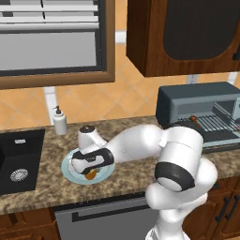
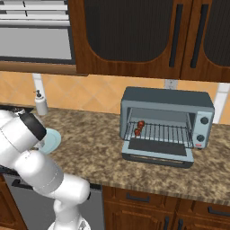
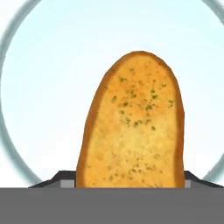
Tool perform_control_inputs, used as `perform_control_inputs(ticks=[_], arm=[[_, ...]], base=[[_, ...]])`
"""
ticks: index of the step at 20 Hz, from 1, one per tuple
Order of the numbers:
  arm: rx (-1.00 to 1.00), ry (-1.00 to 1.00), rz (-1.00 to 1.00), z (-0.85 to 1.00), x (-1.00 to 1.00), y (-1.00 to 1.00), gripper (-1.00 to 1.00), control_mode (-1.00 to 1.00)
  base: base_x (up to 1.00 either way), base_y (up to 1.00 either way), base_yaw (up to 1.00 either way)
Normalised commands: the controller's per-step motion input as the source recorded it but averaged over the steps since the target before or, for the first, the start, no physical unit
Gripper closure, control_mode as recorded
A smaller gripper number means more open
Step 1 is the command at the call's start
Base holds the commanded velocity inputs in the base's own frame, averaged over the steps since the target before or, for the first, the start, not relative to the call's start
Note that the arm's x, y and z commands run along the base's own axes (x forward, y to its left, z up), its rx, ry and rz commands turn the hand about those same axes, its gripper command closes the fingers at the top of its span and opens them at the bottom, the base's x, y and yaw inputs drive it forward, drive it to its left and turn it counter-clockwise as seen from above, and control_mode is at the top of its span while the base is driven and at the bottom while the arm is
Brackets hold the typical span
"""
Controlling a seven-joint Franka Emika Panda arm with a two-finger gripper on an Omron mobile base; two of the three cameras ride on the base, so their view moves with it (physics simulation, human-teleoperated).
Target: Pick up the kebab skewer and baguette bread, and place them inside the toaster oven. Close the toaster oven door and start by setting the timer.
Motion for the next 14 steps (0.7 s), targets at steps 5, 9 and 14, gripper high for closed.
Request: perform_control_inputs(ticks=[5, 9, 14], arm=[[0.01, -0.11, 0.09, 0.99, -0.15, -0.71, 1.0, -1.0], [0.03, -0.1, 0.08, 0.91, -0.23, -0.99, 1.0, -1.0], [0.01, -0.13, 0.07, 0.71, -0.17, -1.0, 1.0, -1.0]], base=[[0.0, 0.0, 0.0], [0.0, 0.0, 0.0], [0.0, 0.0, 0.0]])
